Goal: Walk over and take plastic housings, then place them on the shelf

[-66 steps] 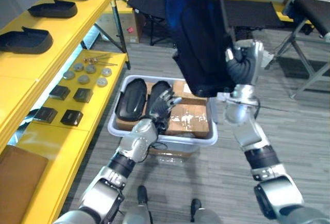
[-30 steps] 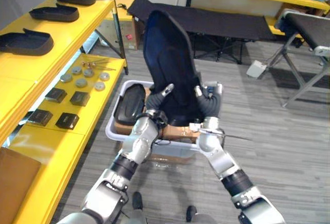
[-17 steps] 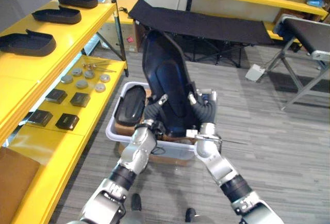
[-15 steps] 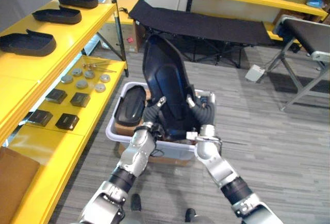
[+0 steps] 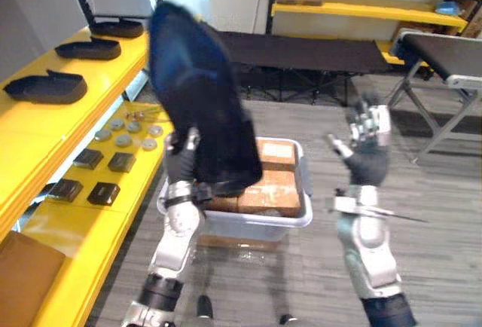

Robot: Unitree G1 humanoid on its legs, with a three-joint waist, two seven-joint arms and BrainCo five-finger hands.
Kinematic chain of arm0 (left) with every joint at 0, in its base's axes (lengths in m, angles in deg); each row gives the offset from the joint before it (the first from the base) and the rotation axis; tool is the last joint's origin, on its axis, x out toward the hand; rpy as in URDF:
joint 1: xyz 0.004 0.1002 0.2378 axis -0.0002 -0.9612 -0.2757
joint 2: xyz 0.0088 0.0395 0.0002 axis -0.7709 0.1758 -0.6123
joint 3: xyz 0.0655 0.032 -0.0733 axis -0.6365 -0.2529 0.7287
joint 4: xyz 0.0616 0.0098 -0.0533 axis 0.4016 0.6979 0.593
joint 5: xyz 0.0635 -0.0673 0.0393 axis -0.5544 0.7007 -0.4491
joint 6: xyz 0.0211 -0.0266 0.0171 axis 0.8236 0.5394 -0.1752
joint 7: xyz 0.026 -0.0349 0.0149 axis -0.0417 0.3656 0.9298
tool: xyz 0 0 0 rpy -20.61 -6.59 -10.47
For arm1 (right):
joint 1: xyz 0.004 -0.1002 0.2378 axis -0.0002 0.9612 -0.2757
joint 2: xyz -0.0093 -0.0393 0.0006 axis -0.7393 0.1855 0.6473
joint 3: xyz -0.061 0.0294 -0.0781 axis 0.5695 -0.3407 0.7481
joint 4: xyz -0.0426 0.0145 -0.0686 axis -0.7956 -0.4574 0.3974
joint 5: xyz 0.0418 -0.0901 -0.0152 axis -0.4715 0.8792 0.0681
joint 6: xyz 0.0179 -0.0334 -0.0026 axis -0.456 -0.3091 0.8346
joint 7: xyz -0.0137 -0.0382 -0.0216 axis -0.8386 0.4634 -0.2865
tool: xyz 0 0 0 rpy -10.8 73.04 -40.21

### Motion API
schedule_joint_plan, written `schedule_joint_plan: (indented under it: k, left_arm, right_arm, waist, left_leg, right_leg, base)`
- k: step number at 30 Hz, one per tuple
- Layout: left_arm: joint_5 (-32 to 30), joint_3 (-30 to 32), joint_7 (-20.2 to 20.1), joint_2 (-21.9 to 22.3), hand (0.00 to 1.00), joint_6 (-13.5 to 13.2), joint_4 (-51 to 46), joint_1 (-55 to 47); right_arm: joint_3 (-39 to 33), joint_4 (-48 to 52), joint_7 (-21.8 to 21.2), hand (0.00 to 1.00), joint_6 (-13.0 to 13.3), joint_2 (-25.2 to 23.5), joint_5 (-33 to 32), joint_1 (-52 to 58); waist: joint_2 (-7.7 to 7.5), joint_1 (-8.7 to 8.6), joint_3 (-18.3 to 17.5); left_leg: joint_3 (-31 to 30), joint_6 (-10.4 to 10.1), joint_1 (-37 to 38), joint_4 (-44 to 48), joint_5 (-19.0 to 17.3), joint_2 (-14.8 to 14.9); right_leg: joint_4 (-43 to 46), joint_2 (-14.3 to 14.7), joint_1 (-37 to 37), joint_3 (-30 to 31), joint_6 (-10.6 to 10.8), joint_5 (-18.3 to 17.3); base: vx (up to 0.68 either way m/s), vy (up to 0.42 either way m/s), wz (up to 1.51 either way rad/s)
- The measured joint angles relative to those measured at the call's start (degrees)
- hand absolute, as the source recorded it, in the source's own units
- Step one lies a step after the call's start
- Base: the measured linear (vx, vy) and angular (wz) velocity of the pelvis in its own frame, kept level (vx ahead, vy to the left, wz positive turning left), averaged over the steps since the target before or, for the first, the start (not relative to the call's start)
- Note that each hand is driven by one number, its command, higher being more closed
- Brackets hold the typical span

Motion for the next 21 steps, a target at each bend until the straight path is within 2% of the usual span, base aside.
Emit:
schedule_joint_plan:
  k: [3, 5, 9, 11, 15, 18, 21]
  left_arm:
    - [-3.3, 1.1, 1.9, -0.2, 1.00, -0.6, 0.0, -1.6]
    - [-6.0, 2.3, 2.4, -0.3, 1.00, -1.5, 0.0, -2.9]
    - [-6.4, 5.2, 2.3, -0.2, 1.00, -2.2, -3.2, -7.9]
    - [-5.0, 7.1, 2.0, 0.1, 1.00, -4.3, -6.7, -13.7]
    - [-0.5, 8.3, 0.5, 2.6, 1.00, -7.1, -10.6, -21.8]
    - [0.7, 8.4, -1.5, 2.8, 1.00, -7.8, -12.4, -24.9]
    - [0.4, 9.9, -2.9, 2.7, 1.00, -7.8, -16.3, -26.4]
  right_arm:
    - [0.0, 0.2, -5.1, 0.00, -0.3, 0.0, -2.7, 2.1]
    - [-0.8, 0.2, -9.3, 0.00, -1.7, -0.3, -5.8, 4.9]
    - [-4.8, -1.8, -9.3, 0.00, -4.1, -3.5, -6.6, 12.4]
    - [-7.6, -6.6, -8.4, 0.00, -4.5, -6.9, -9.7, 17.6]
    - [-12.9, -14.0, -6.9, 0.00, -4.4, -11.5, -12.3, 26.4]
    - [-13.2, -15.8, -10.0, 0.00, -3.1, -11.7, -14.2, 26.9]
    - [-12.0, -16.5, -11.8, 0.00, -2.7, -11.5, -12.5, 24.6]
  waist:
    - [-0.32, -0.04, -0.6]
    - [-0.78, -0.04, -0.9]
    - [-0.97, -0.47, -1.7]
    - [-0.86, -1.40, -1.8]
    - [0.42, -1.65, -2.5]
    - [1.37, -1.61, -3.0]
    - [1.87, -1.21, -3.0]
  left_leg:
    - [0.2, 0.0, -0.2, 0.0, 0.0, -0.1]
    - [0.3, 0.1, -0.2, 0.0, -0.1, -0.2]
    - [0.8, 0.2, -1.0, 0.0, -0.2, -0.1]
    - [1.4, 0.0, -1.0, 0.0, -0.5, -0.1]
    - [2.1, -0.5, -0.7, 0.0, -0.9, -0.1]
    - [2.7, -0.7, -0.2, 0.0, -1.1, 0.1]
    - [0.5, -0.7, -0.8, 0.0, -1.1, -0.2]
  right_leg:
    - [-0.1, -0.1, -0.2, 0.0, 0.0, 0.0]
    - [-0.1, -0.3, -0.4, 0.1, 0.0, 0.0]
    - [0.0, -0.4, -1.4, 0.3, 0.0, 0.0]
    - [0.2, -0.5, -1.8, 0.7, 0.0, 0.0]
    - [0.1, -0.7, -1.9, 1.2, -0.1, 0.0]
    - [0.1, -0.5, -1.7, 1.6, -0.1, -0.1]
    - [-0.1, -0.5, -0.9, -0.3, 0.0, -0.3]
  base:
    - [0.00, 0.000, 0.00]
    - [0.00, 0.003, -0.02]
    - [0.02, 0.000, -0.07]
    - [0.04, -0.006, -0.11]
    - [0.05, -0.007, -0.11]
    - [0.02, -0.006, -0.12]
    - [-0.01, -0.003, 0.30]
